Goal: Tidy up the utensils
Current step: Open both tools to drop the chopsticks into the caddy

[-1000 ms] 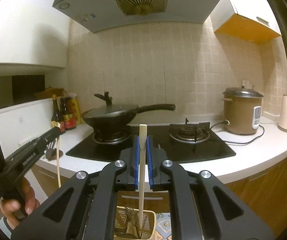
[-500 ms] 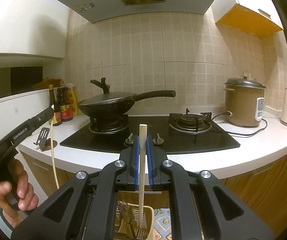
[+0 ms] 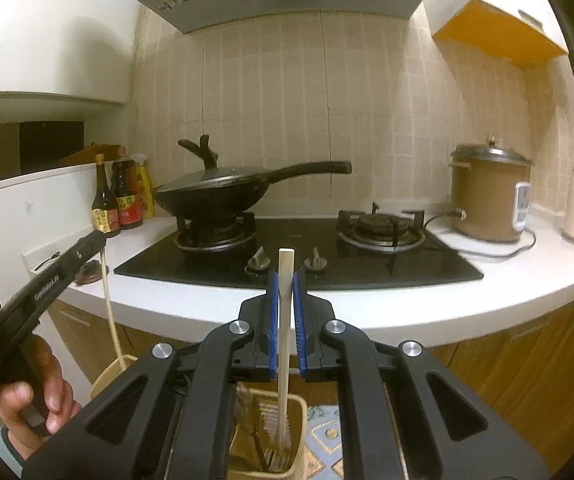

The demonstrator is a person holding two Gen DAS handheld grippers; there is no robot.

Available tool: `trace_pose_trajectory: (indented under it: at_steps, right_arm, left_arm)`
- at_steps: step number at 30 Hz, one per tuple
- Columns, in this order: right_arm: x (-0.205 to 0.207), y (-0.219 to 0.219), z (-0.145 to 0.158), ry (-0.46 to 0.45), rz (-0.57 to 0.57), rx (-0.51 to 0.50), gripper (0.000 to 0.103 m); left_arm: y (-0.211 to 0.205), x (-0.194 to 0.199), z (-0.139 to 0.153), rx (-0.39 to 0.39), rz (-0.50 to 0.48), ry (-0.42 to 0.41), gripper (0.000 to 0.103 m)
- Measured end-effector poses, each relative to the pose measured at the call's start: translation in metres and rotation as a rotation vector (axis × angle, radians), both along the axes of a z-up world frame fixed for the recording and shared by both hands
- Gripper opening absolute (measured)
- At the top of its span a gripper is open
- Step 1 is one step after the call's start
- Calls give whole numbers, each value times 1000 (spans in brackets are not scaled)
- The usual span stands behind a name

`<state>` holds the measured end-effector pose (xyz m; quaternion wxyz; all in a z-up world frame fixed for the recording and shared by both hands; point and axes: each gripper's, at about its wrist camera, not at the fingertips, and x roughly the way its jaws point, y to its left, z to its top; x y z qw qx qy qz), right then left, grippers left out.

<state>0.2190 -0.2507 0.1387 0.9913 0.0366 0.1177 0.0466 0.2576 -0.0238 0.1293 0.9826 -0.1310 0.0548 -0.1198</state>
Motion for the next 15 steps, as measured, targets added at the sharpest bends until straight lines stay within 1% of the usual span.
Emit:
trace_pose_trajectory:
  at_steps: [3,5,6,7,9,10,11,12,13,15]
  right_arm:
    - [-1,-4,-5,37,13,24,6]
    - [-1,-8,-9,77,22,47,6]
    - [-2,-11,-12,105,35,71,7]
    - [-3,-14,-13,126,50,88,9]
    - [-8,-19,-15,164,68,106,18]
    - [-12,-21,-15,170,71,109,27]
    - [-18,-22,-15,173,72,112,32]
    - [-27,-25,-15,177,72,118,35]
    - [-33,-26,-14,184,75,124,43]
    - [-46,-30,-15,204,76,145,45]
  left_arm:
    - [-1,-6,-5,19,-29,29,6]
    - [-2,-9,-6,39,-57,56,17]
    - [-1,-12,-5,38,-74,68,24]
    - [1,-15,-5,33,-84,74,30]
    - [7,-24,-3,20,-120,91,34]
    - [10,-28,-1,16,-130,95,36]
    - [13,-34,1,12,-142,105,37]
    - [16,-41,3,9,-153,115,39]
    - [18,-47,4,5,-163,120,40]
    - [22,-63,8,8,-197,145,43]
